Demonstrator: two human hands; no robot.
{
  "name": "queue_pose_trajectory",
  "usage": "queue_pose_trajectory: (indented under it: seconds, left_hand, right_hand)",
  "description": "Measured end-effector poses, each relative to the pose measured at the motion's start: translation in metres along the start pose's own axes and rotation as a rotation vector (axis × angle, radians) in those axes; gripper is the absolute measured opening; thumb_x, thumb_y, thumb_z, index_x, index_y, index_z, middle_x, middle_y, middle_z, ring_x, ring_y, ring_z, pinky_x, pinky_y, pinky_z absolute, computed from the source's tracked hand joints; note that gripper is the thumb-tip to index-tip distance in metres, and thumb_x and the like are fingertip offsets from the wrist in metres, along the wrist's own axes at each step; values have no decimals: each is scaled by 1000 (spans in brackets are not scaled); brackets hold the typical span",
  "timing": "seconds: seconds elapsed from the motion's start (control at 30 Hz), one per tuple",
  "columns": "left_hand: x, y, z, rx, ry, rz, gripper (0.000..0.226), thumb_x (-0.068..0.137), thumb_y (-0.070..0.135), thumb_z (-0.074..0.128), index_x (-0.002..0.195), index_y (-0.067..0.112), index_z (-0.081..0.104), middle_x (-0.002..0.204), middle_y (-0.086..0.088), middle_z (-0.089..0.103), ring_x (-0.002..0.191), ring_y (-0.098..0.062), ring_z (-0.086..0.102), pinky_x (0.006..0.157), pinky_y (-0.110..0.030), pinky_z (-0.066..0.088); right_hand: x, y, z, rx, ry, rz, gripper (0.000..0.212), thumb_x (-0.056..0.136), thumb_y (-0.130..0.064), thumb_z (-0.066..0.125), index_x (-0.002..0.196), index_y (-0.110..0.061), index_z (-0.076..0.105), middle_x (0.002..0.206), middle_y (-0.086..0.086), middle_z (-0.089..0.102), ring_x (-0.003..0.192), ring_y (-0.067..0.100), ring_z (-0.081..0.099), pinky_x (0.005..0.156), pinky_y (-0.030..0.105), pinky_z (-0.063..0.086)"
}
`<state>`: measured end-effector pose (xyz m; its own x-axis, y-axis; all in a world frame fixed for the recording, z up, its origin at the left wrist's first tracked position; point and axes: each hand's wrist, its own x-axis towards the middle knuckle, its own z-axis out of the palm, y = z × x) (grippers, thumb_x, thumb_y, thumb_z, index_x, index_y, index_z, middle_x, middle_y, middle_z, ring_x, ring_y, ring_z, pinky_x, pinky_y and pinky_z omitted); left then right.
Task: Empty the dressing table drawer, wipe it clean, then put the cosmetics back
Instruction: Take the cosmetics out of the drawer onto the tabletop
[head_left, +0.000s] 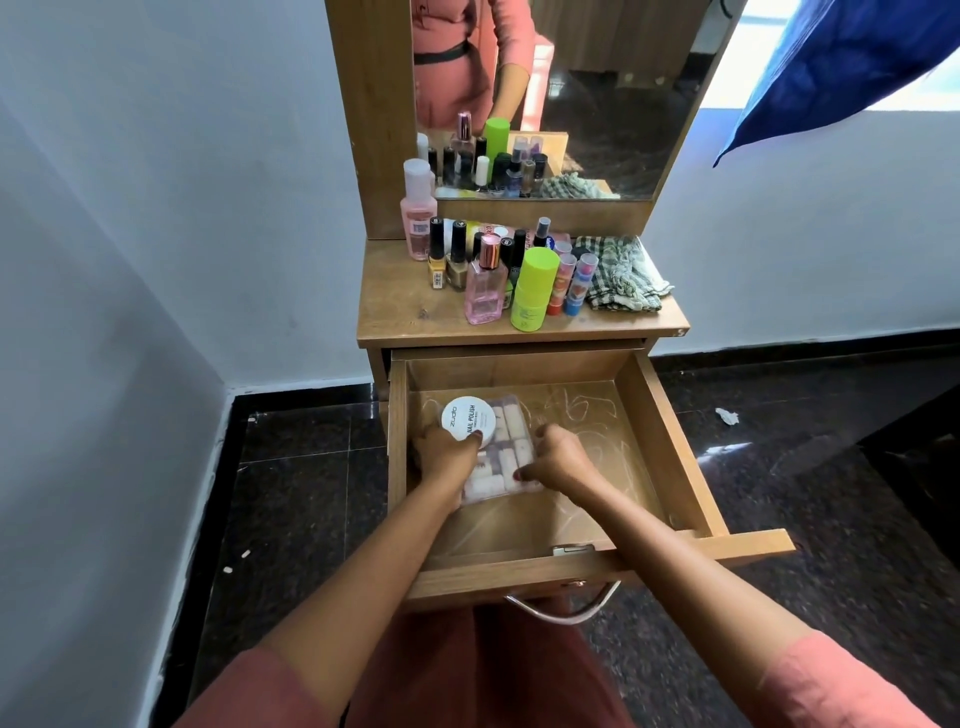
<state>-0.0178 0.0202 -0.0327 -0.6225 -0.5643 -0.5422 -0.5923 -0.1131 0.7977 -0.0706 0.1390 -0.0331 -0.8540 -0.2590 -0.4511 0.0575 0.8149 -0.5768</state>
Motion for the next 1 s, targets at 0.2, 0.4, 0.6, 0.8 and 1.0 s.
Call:
queue_pose_trajectory:
  seconds: [0.2,0.4,0.6,0.8,1.0]
  left_hand:
    - [-2,-1,1,-52,-67,-61,47,84,18,65,124,1,48,126,-14,57,111,-28,56,83,-31,50]
    - [-11,5,-3,-87,-138,-33,49,79,10,70,120,2,46,122,-12,58,100,-21,55,72,-27,45]
    - [-24,9,-15,-174,-180,50,33,78,16,71,103,10,49,104,-3,61,85,-14,60,60,-22,49]
    - [-36,31,-42,-345,-99,143,31,77,16,72,97,14,49,93,0,60,75,-7,59,47,-17,49]
    - [-35,59,-75,-462,62,231,38,79,23,70,102,12,43,104,-8,58,84,-16,61,57,-26,53]
  right_hand:
    - [-3,3,-4,42,-4,119,38,69,-8,75,104,0,62,108,14,64,94,24,60,75,33,52]
    - [-11,5,-8,189,57,152,34,76,-22,71,99,0,61,98,12,61,81,20,54,48,23,35]
    - [-24,-2,-20,268,60,94,27,77,-25,71,64,-11,53,67,0,55,68,14,54,49,21,37]
    - [-42,-37,-36,357,31,-26,15,78,-18,70,78,-15,56,74,-7,56,67,3,52,49,16,36]
    - [-54,-81,-42,456,24,-206,33,75,-7,72,104,-10,57,95,0,60,80,10,56,63,19,46]
